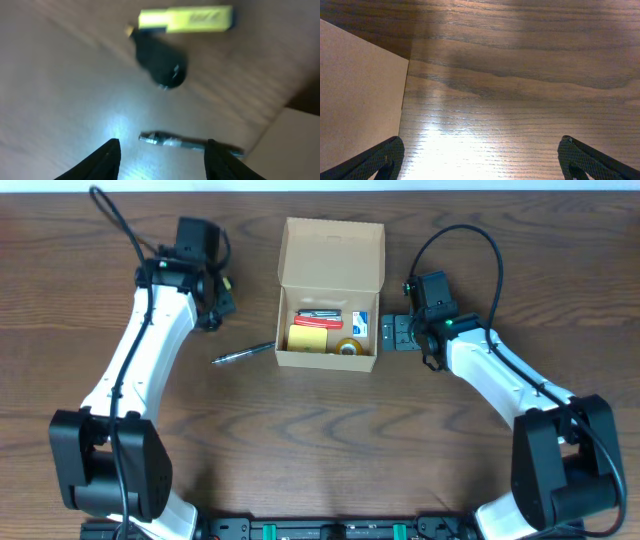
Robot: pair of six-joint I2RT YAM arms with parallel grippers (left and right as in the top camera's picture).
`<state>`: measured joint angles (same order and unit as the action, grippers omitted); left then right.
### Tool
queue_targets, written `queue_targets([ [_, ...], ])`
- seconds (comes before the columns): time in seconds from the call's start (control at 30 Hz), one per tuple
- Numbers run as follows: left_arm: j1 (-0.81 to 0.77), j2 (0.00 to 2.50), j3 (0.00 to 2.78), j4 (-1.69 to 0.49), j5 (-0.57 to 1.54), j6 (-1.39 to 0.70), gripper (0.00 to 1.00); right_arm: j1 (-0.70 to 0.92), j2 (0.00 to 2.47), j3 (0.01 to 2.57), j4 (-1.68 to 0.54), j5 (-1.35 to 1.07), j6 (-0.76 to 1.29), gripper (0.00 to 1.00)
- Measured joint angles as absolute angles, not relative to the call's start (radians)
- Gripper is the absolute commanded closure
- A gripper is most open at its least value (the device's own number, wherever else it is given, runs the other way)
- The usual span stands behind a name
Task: Pack container
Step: 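Withdraw the left gripper toward the black tape dispenser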
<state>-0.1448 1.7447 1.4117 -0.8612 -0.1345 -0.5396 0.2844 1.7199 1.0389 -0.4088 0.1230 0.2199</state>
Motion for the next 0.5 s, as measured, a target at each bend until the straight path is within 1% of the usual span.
queue_targets([
  [0.07,-0.146,1.745,1.375,-0.86,-0.134,-0.613,0.45,0.284,1.72,1.039,-0.408,0.123,0.22,0.01],
  [0.13,-0.146,1.745,1.349,-0.858,-0.134,-0.685,0.42,0.284,1.72,1.039,-0.408,0.123,0.22,0.01],
  [0.2,-0.146,1.745,1.335,-0.855,-0.135,-0.721,0.39,0.284,1.72,1.039,-0.408,0.123,0.22,0.01],
  [0.3,-0.141,1.753,1.317,-0.855,-0.134,-0.754,0.38,0.284,1.72,1.039,-0.408,0.123,0.22,0.01],
  [0.4,-0.121,1.79,1.314,-0.826,-0.124,-0.751,0.36,0.284,1.72,1.039,-0.408,0.123,0.22,0.01],
  [0.5,-0.093,1.842,1.313,-0.752,-0.109,-0.694,0.34,0.284,1.72,1.039,-0.409,0.123,0.22,0.01],
])
